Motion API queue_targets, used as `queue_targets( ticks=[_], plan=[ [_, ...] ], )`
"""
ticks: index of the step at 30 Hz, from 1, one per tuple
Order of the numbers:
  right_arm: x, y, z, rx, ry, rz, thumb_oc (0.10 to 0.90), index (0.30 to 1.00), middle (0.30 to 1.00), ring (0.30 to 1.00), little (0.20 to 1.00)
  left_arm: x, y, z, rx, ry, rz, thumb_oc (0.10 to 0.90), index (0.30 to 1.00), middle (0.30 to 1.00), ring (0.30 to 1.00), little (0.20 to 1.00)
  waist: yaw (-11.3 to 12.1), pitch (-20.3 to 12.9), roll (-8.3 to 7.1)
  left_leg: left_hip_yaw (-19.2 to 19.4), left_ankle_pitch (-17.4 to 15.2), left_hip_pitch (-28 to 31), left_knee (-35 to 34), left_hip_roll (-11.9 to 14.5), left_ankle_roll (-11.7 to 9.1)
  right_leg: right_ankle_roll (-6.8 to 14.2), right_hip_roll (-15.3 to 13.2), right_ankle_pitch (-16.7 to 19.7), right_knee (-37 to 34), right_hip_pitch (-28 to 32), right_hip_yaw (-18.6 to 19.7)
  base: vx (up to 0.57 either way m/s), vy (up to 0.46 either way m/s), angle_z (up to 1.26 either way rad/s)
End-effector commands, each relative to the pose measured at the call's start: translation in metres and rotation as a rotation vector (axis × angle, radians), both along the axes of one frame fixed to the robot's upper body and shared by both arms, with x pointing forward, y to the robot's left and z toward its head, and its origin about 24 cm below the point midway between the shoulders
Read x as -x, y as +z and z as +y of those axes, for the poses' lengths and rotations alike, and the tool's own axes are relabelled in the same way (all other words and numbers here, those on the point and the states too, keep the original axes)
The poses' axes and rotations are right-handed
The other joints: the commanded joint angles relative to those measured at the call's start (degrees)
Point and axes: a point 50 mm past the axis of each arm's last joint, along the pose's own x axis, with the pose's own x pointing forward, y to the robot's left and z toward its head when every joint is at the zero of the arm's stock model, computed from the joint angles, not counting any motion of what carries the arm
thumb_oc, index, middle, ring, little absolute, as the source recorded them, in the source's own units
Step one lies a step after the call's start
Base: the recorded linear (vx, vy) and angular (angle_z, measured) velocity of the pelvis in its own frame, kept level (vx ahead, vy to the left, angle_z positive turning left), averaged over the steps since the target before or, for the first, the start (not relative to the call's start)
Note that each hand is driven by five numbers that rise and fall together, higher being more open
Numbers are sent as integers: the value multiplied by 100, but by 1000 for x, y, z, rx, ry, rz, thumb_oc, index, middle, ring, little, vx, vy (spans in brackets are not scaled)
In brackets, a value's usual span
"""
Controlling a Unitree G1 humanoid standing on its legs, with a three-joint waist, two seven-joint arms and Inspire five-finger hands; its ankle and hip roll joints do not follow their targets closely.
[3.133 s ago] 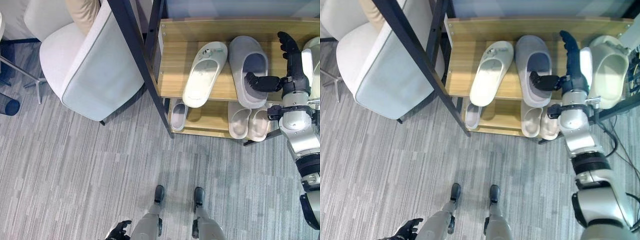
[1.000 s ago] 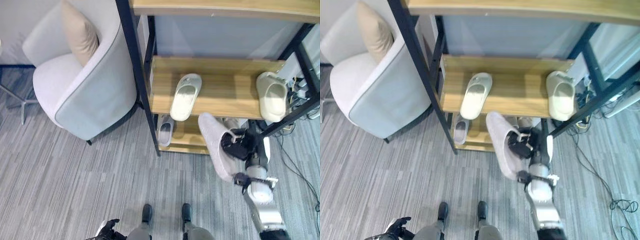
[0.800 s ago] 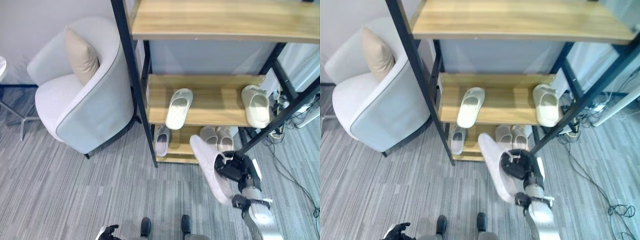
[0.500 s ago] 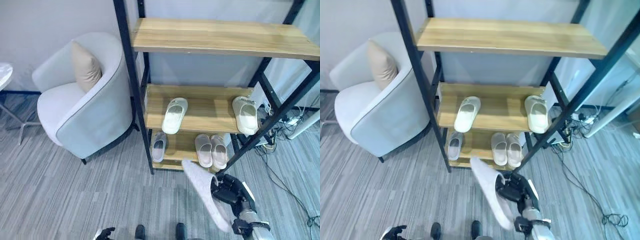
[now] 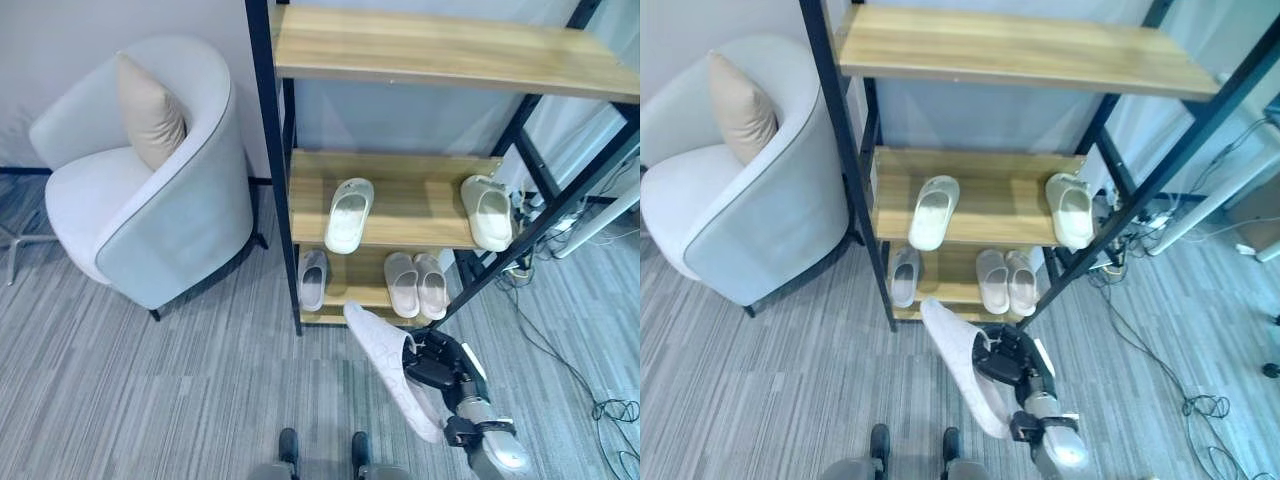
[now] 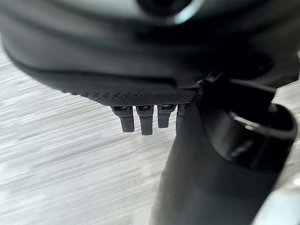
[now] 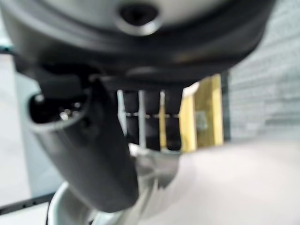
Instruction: Arrange the slippers neatly on the shoe rack.
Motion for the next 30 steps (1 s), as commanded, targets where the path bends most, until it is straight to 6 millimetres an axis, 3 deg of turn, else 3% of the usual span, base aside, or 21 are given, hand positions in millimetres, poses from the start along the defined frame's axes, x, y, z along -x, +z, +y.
queue_targets(
  ticks=[1, 6, 9, 10, 11, 13, 14, 20, 24, 28, 30],
  plan=[
    [-23, 46, 1, -37, -4, -249, 400, 300, 300, 300, 300, -63, 16, 17, -67, 18, -220, 800, 900, 900, 900, 900, -124, 137, 100, -284, -424, 0, 199, 100, -282, 158, -150, -141, 185, 561, -345, 208, 64, -17],
    [-21, 29, 0, -32, -53, -175, 400, 300, 300, 300, 300, -82, 17, 4, -46, -56, -246, 800, 900, 900, 900, 900, -349, 244, 96, -481, -701, 386, 210, 23, -353, 183, -472, 364, -881, 98, -432, 191, -40, 1],
    [-21, 28, 2, -27, -40, -171, 400, 300, 300, 300, 300, -82, 16, 0, -29, -77, -238, 800, 900, 900, 900, 900, -365, 279, 60, -522, -756, 420, 256, 8, -369, 199, -494, 409, -960, 122, -432, 100, -82, 32],
    [-17, 21, 5, 1, -10, -132, 400, 300, 300, 300, 300, -78, 15, -1, -32, -87, -225, 800, 900, 900, 900, 900, -332, 246, -48, -587, -852, 441, 350, -82, -379, 212, -520, 475, -1073, 298, -379, 78, -108, 31],
    [-17, 21, 5, 1, -10, -132, 400, 300, 300, 300, 300, -78, 15, -1, -32, -86, -224, 800, 900, 900, 900, 900, -334, 249, -48, -589, -855, 443, 353, -82, -379, 212, -520, 476, -1077, 305, -381, 136, -202, 56],
    [-15, 18, 5, 20, 6, -115, 400, 300, 300, 300, 300, -71, 13, 1, -36, -75, -208, 800, 900, 900, 900, 900, -264, 154, -72, -629, -889, 470, 343, -74, -399, 203, -497, 470, -1145, 438, -370, 101, -154, 42],
    [-15, 15, 5, 48, 21, -96, 400, 300, 300, 300, 300, -58, 10, 4, -47, -50, -168, 800, 900, 900, 900, 900, -188, 12, -57, -685, -850, 526, 236, -1, -461, 166, -430, 441, -1268, 603, -452, 86, -121, -6],
    [-8, 11, 0, 97, 12, -64, 400, 300, 300, 300, 300, -27, 4, 4, -63, -35, -63, 800, 900, 900, 900, 900, -97, -152, 30, -828, -737, 764, -66, 265, -632, 28, -210, 203, -1405, 939, -661, 100, -155, 10],
    [-4, 8, 0, 0, -5, -52, 400, 300, 300, 300, 300, -29, 4, 2, -63, -46, -69, 800, 900, 900, 900, 900, -80, -129, 85, -891, -633, 800, -193, 395, -728, -42, -101, 85, -1423, 1009, -753, 14, -132, 16],
    [2, 4, -3, 30, 12, -25, 400, 300, 300, 300, 300, -32, 4, 0, -59, -70, -91, 800, 900, 900, 900, 900, -59, -111, 158, -964, -547, 823, -250, 573, -847, -140, 27, -99, -1385, 1088, -862, -12, -167, 9],
    [1, 6, -8, 102, 46, -32, 400, 300, 300, 300, 300, -32, 4, -2, -48, -64, -99, 800, 900, 900, 900, 900, -19, -24, 163, -944, -582, 666, 186, 650, -977, -225, 86, -194, -1418, 1202, -956, -41, -191, 14]
  ],
)
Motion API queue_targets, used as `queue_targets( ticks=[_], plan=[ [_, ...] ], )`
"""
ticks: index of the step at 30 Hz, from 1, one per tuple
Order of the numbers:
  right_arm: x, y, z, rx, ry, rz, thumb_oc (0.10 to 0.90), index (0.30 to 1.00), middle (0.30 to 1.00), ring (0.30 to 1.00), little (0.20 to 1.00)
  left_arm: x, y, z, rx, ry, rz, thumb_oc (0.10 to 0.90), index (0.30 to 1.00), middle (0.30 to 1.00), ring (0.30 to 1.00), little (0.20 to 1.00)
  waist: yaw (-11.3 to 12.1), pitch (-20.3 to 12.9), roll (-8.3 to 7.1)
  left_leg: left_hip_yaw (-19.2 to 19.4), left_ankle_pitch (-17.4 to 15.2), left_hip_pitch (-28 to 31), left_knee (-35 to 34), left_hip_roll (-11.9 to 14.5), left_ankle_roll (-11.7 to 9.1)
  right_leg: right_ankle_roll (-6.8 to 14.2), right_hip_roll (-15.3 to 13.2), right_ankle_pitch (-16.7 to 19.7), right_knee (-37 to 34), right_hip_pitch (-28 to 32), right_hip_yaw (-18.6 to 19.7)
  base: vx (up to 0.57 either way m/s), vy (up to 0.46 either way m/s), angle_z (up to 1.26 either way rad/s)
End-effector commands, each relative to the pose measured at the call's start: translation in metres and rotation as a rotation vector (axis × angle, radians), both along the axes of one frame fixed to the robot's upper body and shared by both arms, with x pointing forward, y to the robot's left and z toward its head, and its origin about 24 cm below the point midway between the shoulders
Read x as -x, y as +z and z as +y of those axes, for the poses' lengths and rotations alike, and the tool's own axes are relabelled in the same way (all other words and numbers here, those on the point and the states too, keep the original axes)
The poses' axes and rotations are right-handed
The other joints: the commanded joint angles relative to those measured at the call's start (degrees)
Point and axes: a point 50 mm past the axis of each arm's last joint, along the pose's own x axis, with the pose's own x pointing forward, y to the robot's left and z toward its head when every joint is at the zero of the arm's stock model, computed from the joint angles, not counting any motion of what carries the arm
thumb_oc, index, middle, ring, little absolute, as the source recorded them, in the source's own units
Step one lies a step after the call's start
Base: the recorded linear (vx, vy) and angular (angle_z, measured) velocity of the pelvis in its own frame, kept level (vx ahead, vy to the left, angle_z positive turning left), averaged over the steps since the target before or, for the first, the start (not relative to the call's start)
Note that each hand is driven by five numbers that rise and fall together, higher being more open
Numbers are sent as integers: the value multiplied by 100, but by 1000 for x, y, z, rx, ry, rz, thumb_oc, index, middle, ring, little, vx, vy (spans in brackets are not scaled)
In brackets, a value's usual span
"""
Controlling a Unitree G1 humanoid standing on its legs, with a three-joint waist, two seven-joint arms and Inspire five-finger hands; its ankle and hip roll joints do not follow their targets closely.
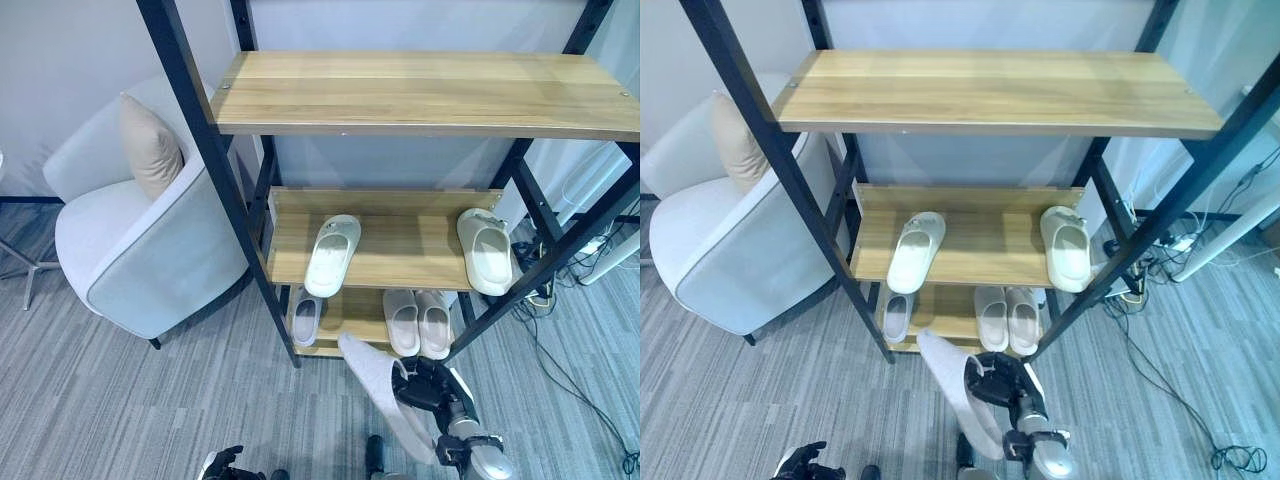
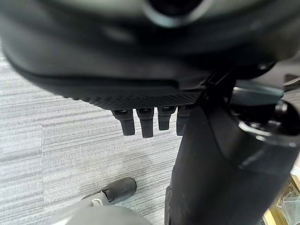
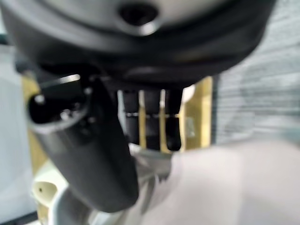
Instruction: Arrange the slippers neatly on the shoe rack.
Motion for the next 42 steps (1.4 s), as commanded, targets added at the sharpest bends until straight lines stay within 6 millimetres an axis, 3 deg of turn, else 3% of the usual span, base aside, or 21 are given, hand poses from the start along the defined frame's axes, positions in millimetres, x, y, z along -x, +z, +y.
queue_targets(
  ticks=[1, 2, 4, 6, 9, 11, 13, 14, 20, 25, 36, 37, 42],
  plan=[
    [-25, 41, 6, 13, 78, -237, 400, 300, 300, 300, 300, 23, -2, 14, -55, -18, 72, 800, 900, 900, 900, 900, 153, 197, -327, -2, -331, -477, 1056, -98, -137, 185, -85, -1287, 482, 381, -3, -26, -86, 13],
    [-25, 41, 6, 13, 78, -237, 400, 300, 300, 300, 300, 23, -2, 14, -55, -18, 72, 800, 900, 900, 900, 900, 147, 201, -323, -10, -347, -490, 1085, -96, -138, 183, -82, -1286, 479, 387, -10, -43, -84, 19],
    [-27, 40, 3, 78, 108, -238, 400, 300, 300, 300, 300, 17, -1, 10, -47, -21, 47, 800, 900, 900, 900, 900, 211, 387, -345, -41, -43, -812, 1749, -41, -261, 93, -78, -1333, 484, 529, -69, -49, -99, 21],
    [-30, 41, 2, 98, 115, -244, 400, 300, 300, 300, 300, 18, -2, 7, -40, -25, 47, 800, 900, 900, 900, 900, 253, 461, -367, -21, -46, -976, 1948, -82, -171, 67, -77, -1358, 491, 599, -59, 5, -56, 18],
    [-32, 39, 4, 65, 113, -237, 400, 300, 300, 300, 300, 23, -5, 1, -25, -36, 75, 800, 900, 900, 900, 900, 356, 439, -410, -51, -39, -1266, 1406, -337, -34, 118, -51, -1320, 406, 660, -22, 101, -6, 8],
    [-35, 41, 9, 20, 137, -248, 400, 300, 300, 300, 300, 30, -6, -1, -18, -67, 110, 800, 900, 900, 900, 900, 475, 359, -365, -118, 302, -1418, 601, -373, 25, 161, 85, -1366, 307, 774, 145, 124, 61, -59],
    [-35, 41, 9, 20, 137, -248, 400, 300, 300, 300, 300, 30, -6, -1, -18, -67, 110, 800, 900, 900, 900, 900, 485, 366, -367, -107, 314, -1392, 574, -372, 26, 161, 82, -1366, 306, 783, 155, 120, 104, -92],
    [-34, 36, 9, 32, 155, -222, 400, 300, 300, 300, 300, 33, -7, -3, -18, -115, 133, 800, 900, 900, 900, 900, 396, 194, -330, -191, 336, -1215, 335, -450, 68, 208, 62, -1408, 338, 787, 297, 201, 196, -11],
    [-24, 24, 13, -23, 124, -157, 400, 300, 300, 300, 300, 23, -2, 15, -49, -49, 94, 800, 900, 900, 900, 900, 278, 42, -323, -26, 324, -857, 97, -547, 185, 240, -34, -1445, 449, 758, 469, 125, 117, -19],
    [-22, 24, 10, 20, 119, -156, 400, 300, 300, 300, 300, 20, -2, 12, -42, -72, 84, 800, 900, 900, 900, 900, 229, -11, -290, 74, 169, -654, 23, -639, 300, 334, -137, -1362, 362, 765, 586, 68, 77, -7],
    [-20, 27, 7, 79, 112, -182, 400, 300, 300, 300, 300, 26, -5, 5, -21, -83, 98, 800, 900, 900, 900, 900, 132, -116, -303, 128, 23, -314, -46, -613, 330, 354, -121, -1350, 211, 989, 657, 35, 2, -5],
    [-3, -11, -24, 88, -60, -2, 400, 300, 300, 300, 300, 21, 3, 34, -47, 143, 35, 800, 900, 900, 900, 900, 39, 113, -411, 1012, -574, -608, 1262, -238, 231, 190, -86, -1485, 934, 299, 259, -3, -45, -3],
    [-23, 0, -28, 192, -24, -51, 400, 300, 300, 300, 300, -12, 5, 4, 6, -16, -72, 800, 900, 900, 900, 900, 27, 332, -241, 807, -539, -862, 1451, -231, 222, 111, -128, -1694, 1467, -16, 47, -95, -41, 6]
  ],
)
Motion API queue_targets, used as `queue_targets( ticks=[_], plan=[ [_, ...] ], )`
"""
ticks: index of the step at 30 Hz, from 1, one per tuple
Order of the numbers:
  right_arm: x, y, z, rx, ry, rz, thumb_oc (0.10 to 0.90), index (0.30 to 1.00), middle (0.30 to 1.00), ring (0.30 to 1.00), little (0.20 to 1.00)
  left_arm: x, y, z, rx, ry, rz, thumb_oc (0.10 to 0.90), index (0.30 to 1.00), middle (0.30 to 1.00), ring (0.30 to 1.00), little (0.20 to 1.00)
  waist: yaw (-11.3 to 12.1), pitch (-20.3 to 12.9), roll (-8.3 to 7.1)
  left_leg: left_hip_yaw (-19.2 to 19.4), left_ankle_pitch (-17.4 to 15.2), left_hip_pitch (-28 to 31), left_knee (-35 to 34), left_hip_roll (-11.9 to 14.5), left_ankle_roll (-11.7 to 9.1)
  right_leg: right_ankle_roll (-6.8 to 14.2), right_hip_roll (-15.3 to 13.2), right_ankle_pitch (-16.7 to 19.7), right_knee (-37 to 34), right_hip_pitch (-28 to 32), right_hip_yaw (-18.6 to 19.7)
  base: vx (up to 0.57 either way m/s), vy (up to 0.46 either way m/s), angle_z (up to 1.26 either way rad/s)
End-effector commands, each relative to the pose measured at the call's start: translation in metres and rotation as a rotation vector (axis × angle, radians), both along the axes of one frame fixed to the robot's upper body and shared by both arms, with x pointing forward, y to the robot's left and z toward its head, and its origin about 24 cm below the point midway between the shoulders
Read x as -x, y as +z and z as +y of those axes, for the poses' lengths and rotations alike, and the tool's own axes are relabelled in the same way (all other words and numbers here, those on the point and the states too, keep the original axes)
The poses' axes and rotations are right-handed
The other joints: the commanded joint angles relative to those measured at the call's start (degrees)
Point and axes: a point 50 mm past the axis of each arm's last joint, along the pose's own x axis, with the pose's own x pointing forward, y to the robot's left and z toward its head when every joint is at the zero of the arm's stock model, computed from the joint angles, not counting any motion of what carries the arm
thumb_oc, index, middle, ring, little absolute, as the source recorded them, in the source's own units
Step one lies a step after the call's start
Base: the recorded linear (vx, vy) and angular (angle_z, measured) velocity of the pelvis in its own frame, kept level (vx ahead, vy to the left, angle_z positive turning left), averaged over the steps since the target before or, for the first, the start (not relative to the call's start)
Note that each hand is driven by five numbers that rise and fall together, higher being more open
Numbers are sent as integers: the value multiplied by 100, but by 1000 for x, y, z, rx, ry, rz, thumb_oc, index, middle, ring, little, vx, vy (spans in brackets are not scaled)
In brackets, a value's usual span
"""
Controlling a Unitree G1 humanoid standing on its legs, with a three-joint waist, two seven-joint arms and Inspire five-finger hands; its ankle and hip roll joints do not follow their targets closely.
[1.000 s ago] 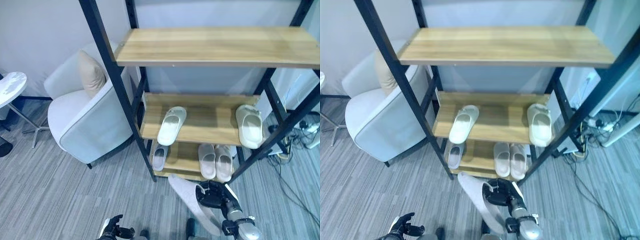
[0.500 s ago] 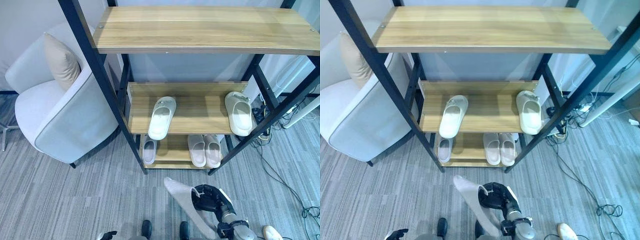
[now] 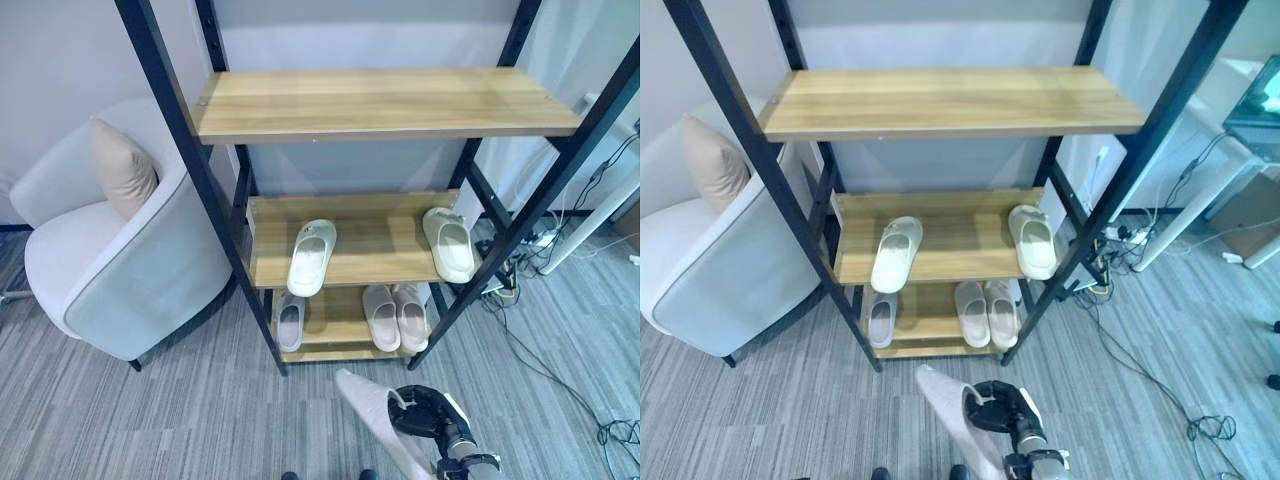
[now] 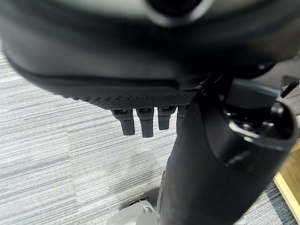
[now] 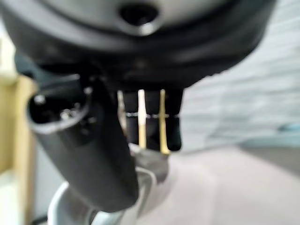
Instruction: Arrange the slippers neatly on the shoe rack.
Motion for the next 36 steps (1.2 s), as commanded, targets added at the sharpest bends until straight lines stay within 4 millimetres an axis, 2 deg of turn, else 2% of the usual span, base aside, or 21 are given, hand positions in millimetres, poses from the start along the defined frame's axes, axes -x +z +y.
queue_targets(
  ticks=[1, 2, 3, 5, 6, 9, 10, 12, 13, 15, 16, 17, 18, 19, 20, 22, 23, 24, 26, 32, 36],
  plan=[
    [-43, 43, 1, 57, 71, -263, 400, 300, 300, 300, 300, -51, 11, -10, 17, -95, -179, 800, 900, 900, 900, 900, -76, 481, -91, 450, -818, -505, 1312, 330, -193, 152, -255, -1139, 1465, -554, -543, -300, -6, 24],
    [-59, 56, 4, 86, 115, -320, 400, 300, 300, 300, 300, -72, 19, -20, 39, -167, -267, 800, 900, 900, 900, 900, -47, 751, -42, 330, -818, -898, 1624, 325, -194, 152, -349, -1159, 1836, -953, -611, -252, -6, 32],
    [-60, 56, 4, 86, 115, -320, 400, 300, 300, 300, 300, -72, 19, -20, 39, -166, -267, 800, 900, 900, 900, 900, -56, 727, -40, 319, -828, -948, 1656, 324, -193, 152, -355, -1170, 1864, -996, -619, -395, -5, 34],
    [-87, 80, 9, 125, 151, -432, 400, 300, 300, 300, 300, -104, 39, -28, 73, -215, -432, 800, 900, 900, 900, 900, 16, 1022, 32, 158, -863, -1697, 2200, 301, -199, 166, -513, -1274, 2493, -1673, -706, -278, -11, 44],
    [-87, 80, 9, 124, 151, -432, 400, 300, 300, 300, 300, -104, 39, -27, 73, -215, -432, 800, 900, 900, 900, 900, 6, 984, 31, 146, -877, -1766, 2242, 299, -197, 165, -520, -1291, 2530, -1734, -713, -128, 2, 42],
    [-118, 117, 16, 220, 170, -593, 400, 300, 300, 300, 300, -120, 55, -26, 60, -223, -551, 800, 900, 900, 900, 900, 139, 1110, 111, 68, -1096, -2428, 2856, 259, -159, 145, -656, -1571, 3339, -2440, -662, -129, 42, 39],
    [-133, 133, 20, 252, 170, -658, 400, 300, 300, 300, 300, -126, 60, -24, 48, -209, -586, 800, 900, 900, 900, 900, 211, 1169, 134, 60, -1151, -2656, 3079, 238, -145, 133, -699, -1620, 3596, -2695, -613, -207, 100, 29],
    [-167, 187, 28, 328, 130, -863, 400, 300, 300, 300, 300, -142, 77, -24, 69, -151, -708, 800, 900, 900, 900, 900, 363, 1363, 231, 78, -1354, -3356, 3756, 271, -56, 52, -805, -1808, 4318, -3452, -437, -220, 96, -23],
    [-167, 187, 28, 328, 130, -863, 400, 300, 300, 300, 300, -142, 77, -24, 69, -151, -709, 800, 900, 900, 900, 900, 365, 1348, 227, 81, -1364, -3388, 3778, 272, -55, 52, -807, -1817, 4340, -3486, -431, -146, 58, -40],
    [-186, 225, 27, 391, 80, -985, 400, 300, 300, 300, 300, -159, 102, -29, 98, -198, -847, 800, 900, 900, 900, 900, 430, 1448, 314, 98, -1593, -4003, 4440, 292, 16, -12, -875, -2009, 4945, -4116, -307, -126, 66, 0],
    [-194, 244, 24, 438, 52, -1036, 400, 300, 300, 300, 300, -166, 113, -32, 113, -225, -905, 800, 900, 900, 900, 900, 471, 1478, 354, 69, -1899, -4262, 4873, 305, 14, -3, -879, -2310, 5352, -4389, -232, -167, 72, 11],
    [-209, 284, 20, 522, -21, -1137, 400, 300, 300, 300, 300, -180, 140, -39, 143, -286, -1042, 800, 900, 900, 900, 900, 557, 1534, 413, 25, -2132, -4890, 5569, 302, 79, -97, -883, -2524, 5898, -4958, -141, -131, 43, 1],
    [-214, 302, 17, 531, -65, -1181, 400, 300, 300, 300, 300, -185, 153, -44, 162, -309, -1101, 800, 900, 900, 900, 900, 594, 1519, 421, -5, -2265, -5202, 5896, 321, 118, -148, -892, -2655, 6211, -5254, -88, -181, 20, -7],
    [-218, 323, 16, 556, -106, -1237, 400, 300, 300, 300, 300, -189, 164, -49, 180, -332, -1157, 800, 900, 900, 900, 900, 629, 1498, 416, -51, -2405, -5505, 6220, 331, 168, -196, -887, -2787, 6531, -5547, -36, -56, -1, -5],
    [-218, 324, 16, 556, -107, -1239, 400, 300, 300, 300, 300, -189, 165, -49, 179, -331, -1159, 800, 900, 900, 900, 900, 632, 1479, 415, -52, -2433, -5569, 6277, 337, 168, -196, -886, -2812, 6583, -5611, -28, -39, 5, -7],
    [-224, 377, 16, 588, -196, -1363, 400, 300, 300, 300, 300, -201, 201, -66, 230, -387, -1320, 800, 900, 900, 900, 900, 714, 1464, 406, -180, -2815, -6462, 7376, 377, 273, -334, -910, -3146, 7605, -6448, 69, -32, -8, -5],
    [-226, 392, 16, 606, -225, -1391, 400, 300, 300, 300, 300, -204, 215, -69, 230, -389, -1385, 800, 900, 900, 900, 900, 738, 1443, 414, -235, -2989, -6820, 7832, 351, 306, -395, -903, -3318, 8062, -6798, 105, -9, -20, -9],
    [-226, 392, 16, 606, -224, -1391, 400, 300, 300, 300, 300, -204, 215, -69, 230, -388, -1386, 800, 900, 900, 900, 900, 737, 1431, 414, -235, -2997, -6843, 7849, 351, 306, -394, -904, -3326, 8078, -6821, 107, 19, -21, -7],
    [-224, 418, 18, 629, -272, -1452, 400, 300, 300, 300, 300, -204, 226, -68, 234, -316, -1450, 800, 900, 900, 900, 900, 789, 1439, 404, -300, -3227, -7292, 8517, 313, 361, -489, -918, -3545, 8709, -7261, 119, 23, -16, 2],
    [-215, 476, 11, 724, -403, -1566, 400, 300, 300, 300, 300, -192, 247, -60, 96, -234, -1618, 800, 900, 900, 900, 900, 999, 1533, 480, -544, -4062, -8466, 10758, 213, 430, -582, -1047, -4368, 11068, -8469, 312, 114, 3, 1],
    [-216, 488, 11, 733, -439, -1568, 400, 300, 300, 300, 300, -186, 249, -55, 100, -181, -1631, 800, 900, 900, 900, 900, 1055, 1647, 514, -716, -4347, -8766, 11591, 143, 436, -527, -1057, -4604, 11969, -8784, 515, 129, 15, 12]
  ],
)
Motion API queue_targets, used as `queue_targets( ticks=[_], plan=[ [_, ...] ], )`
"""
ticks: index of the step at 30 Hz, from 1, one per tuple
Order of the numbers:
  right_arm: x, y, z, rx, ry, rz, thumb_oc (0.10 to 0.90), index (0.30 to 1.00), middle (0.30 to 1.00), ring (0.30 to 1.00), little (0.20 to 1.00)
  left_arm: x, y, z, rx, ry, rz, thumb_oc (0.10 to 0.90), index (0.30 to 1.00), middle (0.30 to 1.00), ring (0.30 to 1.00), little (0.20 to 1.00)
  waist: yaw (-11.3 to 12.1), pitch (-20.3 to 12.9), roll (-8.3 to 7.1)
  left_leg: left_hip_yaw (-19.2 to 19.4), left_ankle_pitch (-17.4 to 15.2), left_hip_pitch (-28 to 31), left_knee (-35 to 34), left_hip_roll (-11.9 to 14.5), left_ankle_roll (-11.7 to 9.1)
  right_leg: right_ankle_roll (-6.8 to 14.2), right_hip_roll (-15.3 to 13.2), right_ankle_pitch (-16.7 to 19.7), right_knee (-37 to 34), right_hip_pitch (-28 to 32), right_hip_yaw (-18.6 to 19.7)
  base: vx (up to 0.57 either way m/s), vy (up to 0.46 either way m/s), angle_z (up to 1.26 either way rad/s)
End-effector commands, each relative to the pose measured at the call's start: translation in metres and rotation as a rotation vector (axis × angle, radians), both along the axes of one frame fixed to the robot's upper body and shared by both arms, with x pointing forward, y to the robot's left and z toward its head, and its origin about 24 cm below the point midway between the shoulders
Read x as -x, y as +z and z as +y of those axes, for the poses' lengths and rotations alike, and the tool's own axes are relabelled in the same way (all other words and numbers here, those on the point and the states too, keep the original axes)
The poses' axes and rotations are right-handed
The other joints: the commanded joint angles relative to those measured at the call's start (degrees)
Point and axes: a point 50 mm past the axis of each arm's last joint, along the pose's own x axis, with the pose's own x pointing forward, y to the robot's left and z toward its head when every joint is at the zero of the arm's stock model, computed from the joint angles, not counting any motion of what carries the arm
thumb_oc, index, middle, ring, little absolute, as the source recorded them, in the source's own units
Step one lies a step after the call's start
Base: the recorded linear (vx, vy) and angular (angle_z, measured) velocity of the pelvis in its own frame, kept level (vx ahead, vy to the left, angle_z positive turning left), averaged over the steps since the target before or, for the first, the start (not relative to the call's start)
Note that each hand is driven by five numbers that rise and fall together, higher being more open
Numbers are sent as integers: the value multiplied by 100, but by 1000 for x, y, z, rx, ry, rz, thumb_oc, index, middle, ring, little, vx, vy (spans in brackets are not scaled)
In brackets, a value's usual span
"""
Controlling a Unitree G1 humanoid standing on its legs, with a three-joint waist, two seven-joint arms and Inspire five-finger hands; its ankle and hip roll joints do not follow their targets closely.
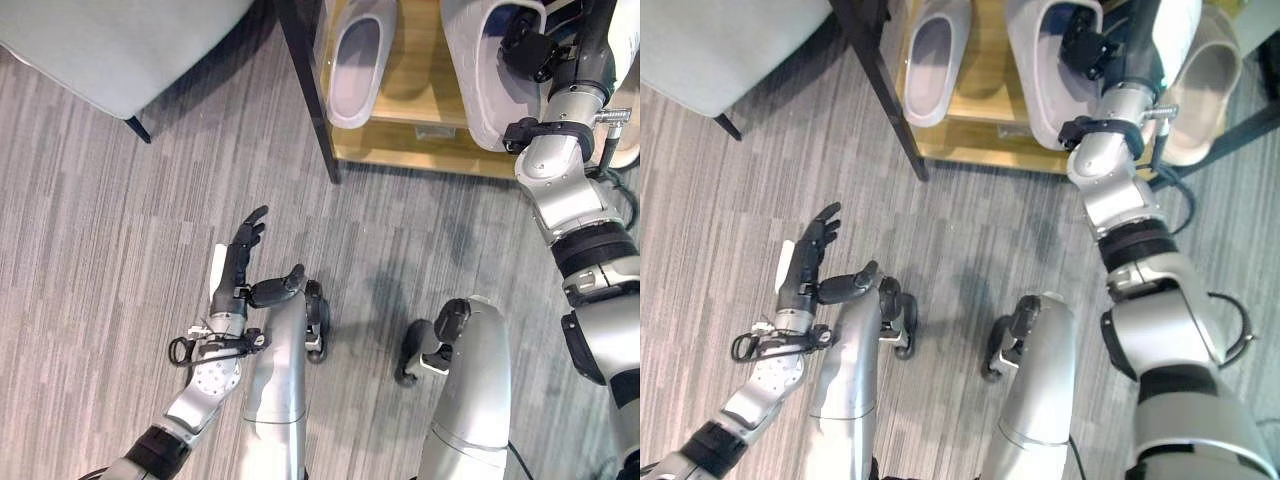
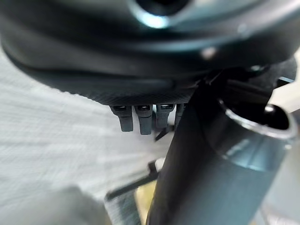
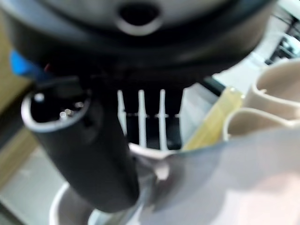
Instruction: Arrange the slippers neatly on the shoe rack.
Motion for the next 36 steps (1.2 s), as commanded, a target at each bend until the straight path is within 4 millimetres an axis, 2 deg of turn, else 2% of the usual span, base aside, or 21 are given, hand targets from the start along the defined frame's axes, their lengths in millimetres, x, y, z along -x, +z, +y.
queue_targets(
  ticks=[1, 3, 8, 12, 17, 20, 24, 31, 32, 33, 36],
  plan=[
    [22, 72, 25, 5, 76, -302, 400, 300, 300, 300, 300, 19, 13, 1, 77, 26, -124, 800, 900, 900, 900, 900, 112, -196, -67, -560, -1098, 12, 839, -154, 37, 80, 41, -739, 665, -94, 165, 107, 1, 0],
    [23, 81, 20, 8, 53, -297, 400, 300, 300, 300, 300, 22, 17, 11, 91, 60, -145, 800, 900, 900, 900, 900, 179, 50, -68, -680, -1331, -37, 1501, -196, -24, 44, 7, -944, 1369, -178, 333, 110, -13, 3],
    [24, 89, 17, 3, 56, -300, 400, 300, 300, 300, 300, 27, 11, 21, 26, 85, -123, 800, 900, 900, 900, 900, 289, 265, -76, -769, -1538, -40, 2046, -165, -80, 58, -100, -1038, 1873, -210, 439, 74, 24, 1],
    [19, 76, 20, -40, 70, -288, 400, 300, 300, 300, 300, 30, 3, 28, 79, 104, -71, 800, 900, 900, 900, 900, 365, 205, -125, -790, -1572, -40, 2036, -151, -57, 71, -125, -958, 1788, -157, 401, 95, 13, -1],
    [24, 82, -8, -135, 28, -294, 400, 300, 300, 300, 300, 42, -3, 35, 54, 90, -48, 800, 900, 900, 900, 900, 536, 230, -193, -783, -1623, -40, 1960, -168, -44, 128, -189, -899, 1694, -223, 429, 53, 24, -1],
    [25, 85, -13, -156, 26, -295, 400, 300, 300, 300, 300, 42, -4, 35, 37, 79, -42, 800, 900, 900, 900, 900, 588, 271, -205, -802, -1655, -40, 1988, -160, -32, 154, -200, -888, 1691, -213, 442, 42, 9, 5],
    [23, 85, -22, -194, 17, -267, 400, 300, 300, 300, 300, 38, -1, 36, -1, 67, -57, 800, 900, 900, 900, 900, 648, 365, -243, -794, -1683, -40, 1985, -151, -9, 200, -206, -832, 1617, -192, 483, 41, 13, 3],
    [20, 86, -23, -167, -6, -211, 400, 300, 300, 300, 300, 38, 10, 34, -27, 25, -105, 800, 900, 900, 900, 900, 671, 378, -257, -770, -1743, -40, 2063, -162, -10, 217, -226, -825, 1652, -216, 560, 28, 27, 0],
    [19, 86, -27, -172, -19, -187, 734, 801, 801, 801, 801, 36, 10, 33, -19, 7, -99, 800, 900, 900, 900, 900, 691, 379, -270, -775, -1758, -40, 2092, -170, -15, 217, -238, -825, 1670, -207, 574, 0, 0, 0],
    [19, 87, -27, -171, -19, -187, 800, 900, 900, 900, 900, 36, 10, 32, -17, 6, -99, 800, 900, 900, 900, 900, 690, 379, -264, -775, -1761, -40, 2092, -170, -16, 217, -238, -827, 1670, -208, 574, 0, 0, 0],
    [15, 88, -22, -149, -7, -127, 800, 900, 900, 900, 900, 31, 15, 26, 5, -62, -97, 800, 900, 900, 900, 900, 640, 380, -323, -771, -1758, -40, 2118, -176, -52, 207, -241, -828, 1682, -186, 608, 4, 20, 6]
  ],
)
